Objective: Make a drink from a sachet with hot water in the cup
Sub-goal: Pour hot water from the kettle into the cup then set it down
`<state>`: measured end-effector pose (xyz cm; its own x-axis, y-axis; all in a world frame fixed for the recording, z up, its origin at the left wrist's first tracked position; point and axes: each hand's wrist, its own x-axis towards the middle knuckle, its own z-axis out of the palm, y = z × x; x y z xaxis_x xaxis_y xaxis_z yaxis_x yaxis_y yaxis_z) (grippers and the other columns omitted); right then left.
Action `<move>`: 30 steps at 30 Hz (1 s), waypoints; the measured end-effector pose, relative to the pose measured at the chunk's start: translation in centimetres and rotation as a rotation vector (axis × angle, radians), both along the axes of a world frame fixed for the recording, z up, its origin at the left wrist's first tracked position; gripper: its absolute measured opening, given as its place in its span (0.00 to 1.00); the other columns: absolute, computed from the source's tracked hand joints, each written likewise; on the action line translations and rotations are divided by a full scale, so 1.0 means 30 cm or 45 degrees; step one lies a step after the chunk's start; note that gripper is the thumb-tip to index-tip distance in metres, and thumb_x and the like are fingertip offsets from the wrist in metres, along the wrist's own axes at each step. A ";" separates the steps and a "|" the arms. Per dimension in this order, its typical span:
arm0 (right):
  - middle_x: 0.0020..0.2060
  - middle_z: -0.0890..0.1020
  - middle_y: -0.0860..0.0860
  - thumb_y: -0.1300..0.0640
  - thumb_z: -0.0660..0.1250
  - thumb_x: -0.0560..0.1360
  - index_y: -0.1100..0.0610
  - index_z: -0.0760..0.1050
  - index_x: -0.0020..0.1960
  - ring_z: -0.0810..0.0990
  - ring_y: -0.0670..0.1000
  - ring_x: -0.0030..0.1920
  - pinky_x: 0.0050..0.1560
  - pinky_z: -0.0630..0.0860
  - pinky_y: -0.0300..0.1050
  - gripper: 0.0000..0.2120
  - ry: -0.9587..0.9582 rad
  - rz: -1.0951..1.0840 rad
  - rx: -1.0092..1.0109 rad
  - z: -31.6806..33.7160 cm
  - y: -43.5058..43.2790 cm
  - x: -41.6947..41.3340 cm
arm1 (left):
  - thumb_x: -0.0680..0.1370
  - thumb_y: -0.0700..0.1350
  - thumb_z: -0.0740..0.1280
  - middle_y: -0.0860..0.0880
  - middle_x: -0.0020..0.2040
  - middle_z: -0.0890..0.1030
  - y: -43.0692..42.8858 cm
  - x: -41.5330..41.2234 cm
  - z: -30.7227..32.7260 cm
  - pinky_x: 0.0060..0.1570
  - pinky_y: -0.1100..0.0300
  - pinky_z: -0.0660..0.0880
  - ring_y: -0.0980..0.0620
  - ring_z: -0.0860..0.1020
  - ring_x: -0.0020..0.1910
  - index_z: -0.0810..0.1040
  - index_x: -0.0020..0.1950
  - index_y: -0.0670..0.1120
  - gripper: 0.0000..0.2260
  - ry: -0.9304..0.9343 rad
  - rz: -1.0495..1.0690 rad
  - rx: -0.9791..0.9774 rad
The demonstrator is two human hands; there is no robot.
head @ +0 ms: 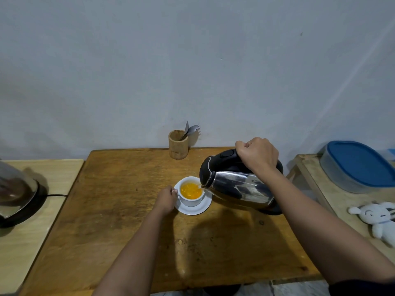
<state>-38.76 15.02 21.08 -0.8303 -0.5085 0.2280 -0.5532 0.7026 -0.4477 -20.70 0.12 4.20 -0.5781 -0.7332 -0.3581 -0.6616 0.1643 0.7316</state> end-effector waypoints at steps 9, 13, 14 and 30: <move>0.19 0.63 0.49 0.52 0.59 0.71 0.57 0.63 0.22 0.62 0.51 0.22 0.26 0.58 0.39 0.21 0.001 -0.009 -0.014 -0.009 0.004 0.007 | 0.80 0.44 0.55 0.43 0.45 0.75 0.008 -0.005 0.003 0.43 0.56 0.67 0.47 0.72 0.44 0.72 0.47 0.42 0.09 0.009 0.018 -0.009; 0.19 0.63 0.49 0.52 0.59 0.71 0.58 0.63 0.22 0.62 0.51 0.22 0.26 0.58 0.39 0.20 -0.016 -0.022 -0.023 -0.019 0.008 0.013 | 0.80 0.44 0.55 0.43 0.45 0.75 0.010 -0.004 0.000 0.43 0.56 0.67 0.46 0.72 0.44 0.72 0.47 0.41 0.09 0.018 0.026 -0.011; 0.19 0.63 0.49 0.52 0.59 0.71 0.57 0.63 0.22 0.62 0.51 0.22 0.26 0.59 0.39 0.20 -0.019 -0.024 -0.026 -0.022 0.009 0.014 | 0.80 0.44 0.55 0.42 0.45 0.75 0.010 -0.004 -0.001 0.43 0.55 0.67 0.46 0.72 0.44 0.72 0.47 0.41 0.09 0.023 0.029 -0.010; 0.20 0.61 0.49 0.53 0.59 0.71 0.56 0.59 0.23 0.60 0.51 0.23 0.27 0.57 0.42 0.21 -0.197 -0.167 -0.193 -0.024 0.066 0.007 | 0.80 0.44 0.55 0.42 0.44 0.74 0.018 -0.002 0.003 0.42 0.56 0.65 0.46 0.71 0.43 0.72 0.48 0.40 0.09 0.046 0.042 -0.005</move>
